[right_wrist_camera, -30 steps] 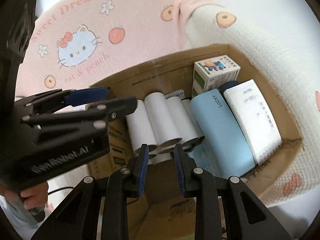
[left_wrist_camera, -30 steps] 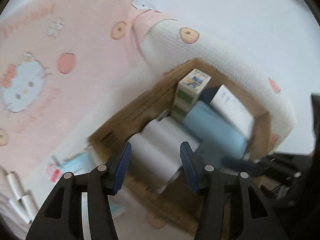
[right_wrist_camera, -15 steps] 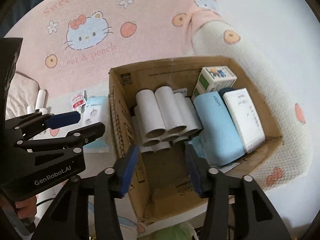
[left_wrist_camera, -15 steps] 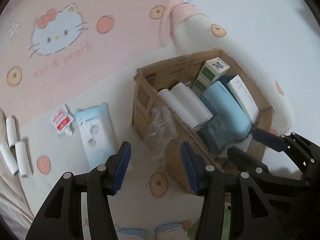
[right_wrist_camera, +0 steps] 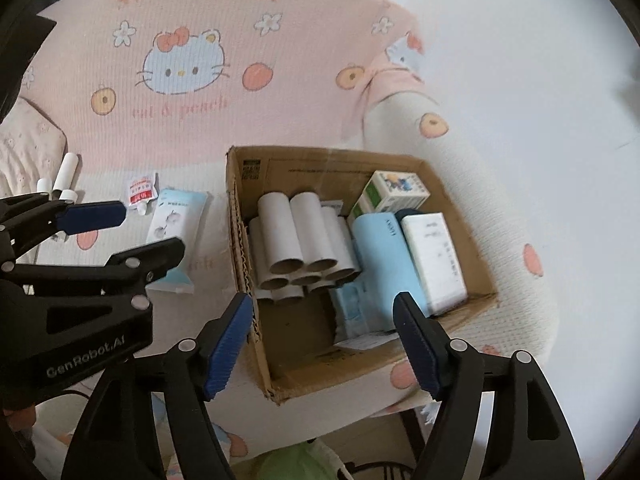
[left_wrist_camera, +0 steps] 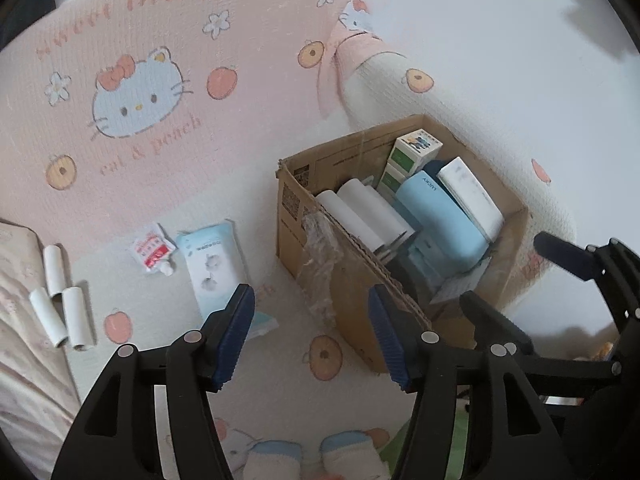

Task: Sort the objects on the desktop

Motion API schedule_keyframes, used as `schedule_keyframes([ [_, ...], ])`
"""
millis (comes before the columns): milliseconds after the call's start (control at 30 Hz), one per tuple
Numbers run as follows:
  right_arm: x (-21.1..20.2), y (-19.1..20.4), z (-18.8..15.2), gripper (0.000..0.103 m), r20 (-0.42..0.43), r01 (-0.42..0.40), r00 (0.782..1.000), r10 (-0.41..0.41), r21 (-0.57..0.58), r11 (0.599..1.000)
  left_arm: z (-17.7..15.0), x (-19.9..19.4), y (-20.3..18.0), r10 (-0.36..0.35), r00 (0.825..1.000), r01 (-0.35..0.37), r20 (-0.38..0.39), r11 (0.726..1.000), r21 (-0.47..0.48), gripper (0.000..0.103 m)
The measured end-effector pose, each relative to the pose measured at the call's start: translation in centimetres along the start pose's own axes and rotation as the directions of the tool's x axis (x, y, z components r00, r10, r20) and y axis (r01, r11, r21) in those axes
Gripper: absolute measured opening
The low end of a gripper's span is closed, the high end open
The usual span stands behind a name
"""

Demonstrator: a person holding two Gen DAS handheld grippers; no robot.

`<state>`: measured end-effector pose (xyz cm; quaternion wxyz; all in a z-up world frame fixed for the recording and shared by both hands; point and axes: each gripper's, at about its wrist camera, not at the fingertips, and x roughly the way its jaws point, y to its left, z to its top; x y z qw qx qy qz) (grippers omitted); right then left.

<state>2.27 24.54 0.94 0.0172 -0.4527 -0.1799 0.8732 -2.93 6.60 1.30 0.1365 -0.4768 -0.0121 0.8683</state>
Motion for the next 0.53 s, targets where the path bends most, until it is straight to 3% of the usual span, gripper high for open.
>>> schedule_keyframes([
  [533, -1.7, 1.5, 0.2, 0.074, 0.040, -0.013, 0.999, 0.015, -0.047, 0.999, -0.4, -1.7, -0.5, 0.069, 0.997, -0.070, 0.024, 0.997, 0.034, 0.064],
])
